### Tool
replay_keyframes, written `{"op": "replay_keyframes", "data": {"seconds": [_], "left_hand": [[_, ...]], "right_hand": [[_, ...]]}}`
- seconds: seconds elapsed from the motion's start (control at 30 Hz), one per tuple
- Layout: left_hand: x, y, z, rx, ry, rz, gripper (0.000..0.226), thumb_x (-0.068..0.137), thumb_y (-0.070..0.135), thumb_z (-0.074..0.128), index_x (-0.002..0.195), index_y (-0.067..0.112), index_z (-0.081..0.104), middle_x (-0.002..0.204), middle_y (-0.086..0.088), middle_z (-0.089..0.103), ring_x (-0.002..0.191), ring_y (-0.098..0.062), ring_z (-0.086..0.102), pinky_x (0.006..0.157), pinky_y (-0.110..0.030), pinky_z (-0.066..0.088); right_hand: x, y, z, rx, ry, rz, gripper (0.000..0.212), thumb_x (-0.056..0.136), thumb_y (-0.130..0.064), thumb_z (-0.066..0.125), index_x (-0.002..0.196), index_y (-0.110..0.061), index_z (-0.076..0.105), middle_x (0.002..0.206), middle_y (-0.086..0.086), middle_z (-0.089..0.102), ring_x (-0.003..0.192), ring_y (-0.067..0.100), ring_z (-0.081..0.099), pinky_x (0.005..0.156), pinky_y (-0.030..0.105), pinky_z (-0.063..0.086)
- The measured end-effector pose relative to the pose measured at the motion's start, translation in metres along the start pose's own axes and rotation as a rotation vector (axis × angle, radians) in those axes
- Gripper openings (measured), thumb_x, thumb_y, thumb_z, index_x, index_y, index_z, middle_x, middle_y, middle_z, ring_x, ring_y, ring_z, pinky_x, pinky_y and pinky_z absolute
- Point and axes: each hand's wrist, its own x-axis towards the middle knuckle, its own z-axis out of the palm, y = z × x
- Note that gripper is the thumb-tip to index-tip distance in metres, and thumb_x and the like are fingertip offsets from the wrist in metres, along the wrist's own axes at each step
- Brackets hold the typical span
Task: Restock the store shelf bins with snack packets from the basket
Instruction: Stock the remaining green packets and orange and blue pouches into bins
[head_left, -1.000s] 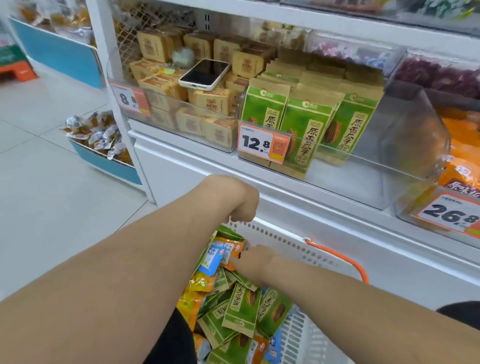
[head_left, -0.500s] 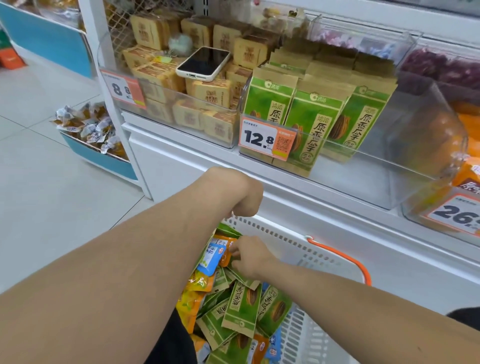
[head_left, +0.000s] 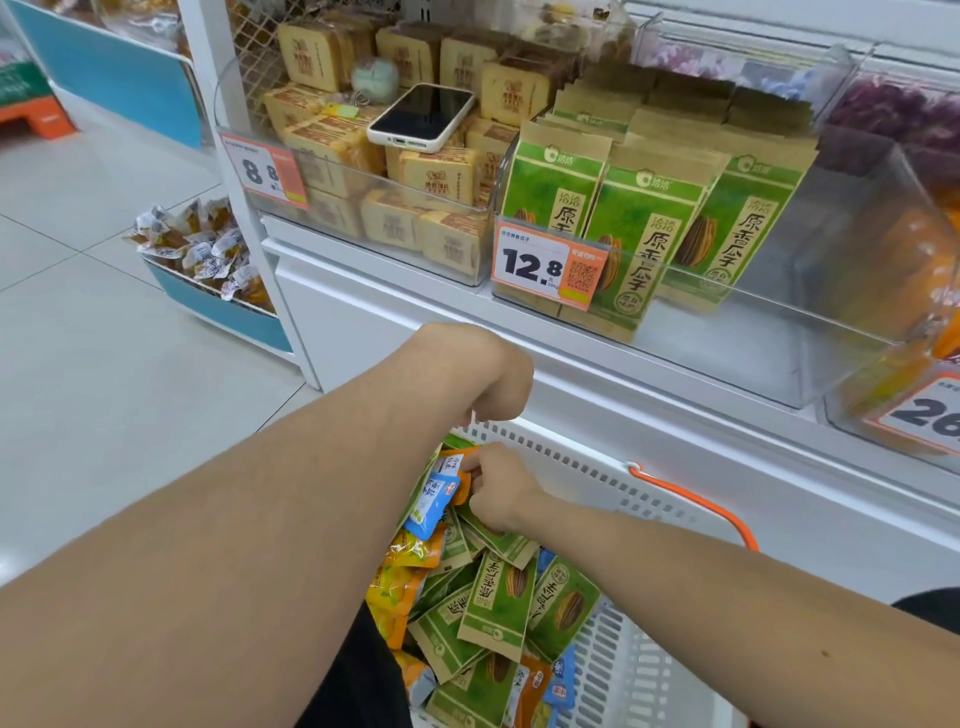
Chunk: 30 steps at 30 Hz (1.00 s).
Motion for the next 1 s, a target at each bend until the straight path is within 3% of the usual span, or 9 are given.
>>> {"op": "replay_keyframes", "data": {"seconds": [0.13, 0.23, 0.3, 0.37, 0.47, 0.6, 0.7, 0.8, 1.0], "left_hand": [[-0.006, 0.004, -0.005, 0.008, -0.004, 0.010, 0.046, 0.101, 0.008, 0.043, 0.141, 0.020, 0.060, 0.094, -0.003, 0.072, 0.094, -0.019, 0.075, 0.089, -0.042, 0.062], [-0.010, 0.006, -0.007, 0.015, -0.004, 0.026, 0.055, 0.100, -0.002, 0.042, 0.148, 0.023, 0.054, 0.126, -0.004, 0.069, 0.095, -0.018, 0.076, 0.093, -0.043, 0.061], [-0.012, 0.006, -0.009, 0.046, 0.006, 0.027, 0.059, 0.099, -0.006, 0.044, 0.149, 0.024, 0.053, 0.135, -0.002, 0.063, 0.099, -0.019, 0.075, 0.092, -0.041, 0.061], [-0.015, 0.006, -0.012, 0.102, 0.015, 0.007, 0.059, 0.097, -0.005, 0.049, 0.149, 0.023, 0.054, 0.129, -0.001, 0.065, 0.107, -0.022, 0.072, 0.092, -0.042, 0.060], [-0.015, 0.007, -0.015, 0.201, 0.022, -0.037, 0.060, 0.091, -0.001, 0.062, 0.147, 0.018, 0.055, 0.139, -0.007, 0.061, 0.119, -0.031, 0.065, 0.095, -0.046, 0.058], [-0.025, 0.024, -0.023, 0.178, 0.075, -0.045, 0.041, 0.087, 0.008, 0.078, 0.125, 0.010, 0.063, 0.113, -0.007, 0.065, 0.098, -0.031, 0.066, 0.090, -0.047, 0.060], [-0.035, 0.036, -0.031, 0.036, 0.162, -0.020, 0.029, 0.086, 0.016, 0.081, 0.106, 0.011, 0.061, 0.092, -0.005, 0.066, 0.076, -0.025, 0.064, 0.073, -0.037, 0.058], [-0.041, 0.045, -0.038, -0.296, 0.205, 0.049, 0.042, 0.084, 0.025, 0.085, 0.119, 0.015, 0.063, 0.089, -0.007, 0.072, 0.069, -0.017, 0.068, 0.060, -0.033, 0.058], [-0.064, 0.083, -0.054, -0.953, 0.473, 0.342, 0.036, 0.084, 0.018, 0.088, 0.114, 0.013, 0.070, 0.084, -0.005, 0.072, 0.079, -0.016, 0.069, 0.076, -0.040, 0.061]], "right_hand": [[-0.002, 0.008, -0.006, -0.384, 0.080, -0.100, 0.022, 0.082, 0.008, 0.059, 0.074, -0.012, 0.055, 0.081, 0.006, 0.054, 0.078, 0.029, 0.054, 0.057, 0.036, 0.041], [-0.002, 0.006, -0.021, -0.482, 0.074, -0.147, 0.014, 0.085, -0.003, 0.072, 0.092, -0.015, 0.073, 0.096, 0.007, 0.066, 0.090, 0.031, 0.064, 0.071, 0.040, 0.055], [-0.006, 0.002, -0.035, -0.488, 0.103, -0.212, 0.006, 0.091, -0.019, 0.075, 0.097, -0.019, 0.075, 0.105, 0.006, 0.062, 0.096, 0.027, 0.060, 0.078, 0.041, 0.053], [-0.012, 0.001, -0.051, -0.475, 0.132, -0.269, 0.005, 0.096, -0.026, 0.070, 0.099, -0.022, 0.068, 0.107, 0.005, 0.058, 0.097, 0.026, 0.056, 0.079, 0.040, 0.049], [-0.024, 0.002, -0.075, -0.402, 0.162, -0.242, 0.018, 0.098, -0.013, 0.061, 0.099, -0.024, 0.047, 0.090, 0.000, 0.059, 0.081, 0.030, 0.060, 0.069, 0.047, 0.055], [-0.055, -0.008, -0.120, -0.382, 0.327, -0.243, 0.018, 0.099, -0.013, 0.057, 0.107, -0.025, 0.047, 0.087, 0.005, 0.066, 0.076, 0.035, 0.062, 0.059, 0.050, 0.054], [-0.087, -0.016, -0.154, -0.370, 0.491, -0.294, 0.023, 0.095, -0.012, 0.057, 0.111, -0.027, 0.047, 0.100, 0.003, 0.070, 0.084, 0.036, 0.064, 0.058, 0.046, 0.052], [-0.118, -0.022, -0.186, -0.377, 0.648, -0.283, 0.017, 0.099, -0.021, 0.054, 0.114, -0.028, 0.052, 0.106, 0.002, 0.070, 0.089, 0.036, 0.065, 0.062, 0.044, 0.051], [-0.175, -0.030, -0.251, -0.251, 0.980, -0.268, 0.021, 0.102, -0.032, 0.055, 0.123, -0.033, 0.055, 0.115, -0.006, 0.064, 0.101, 0.023, 0.064, 0.076, 0.044, 0.055]]}}
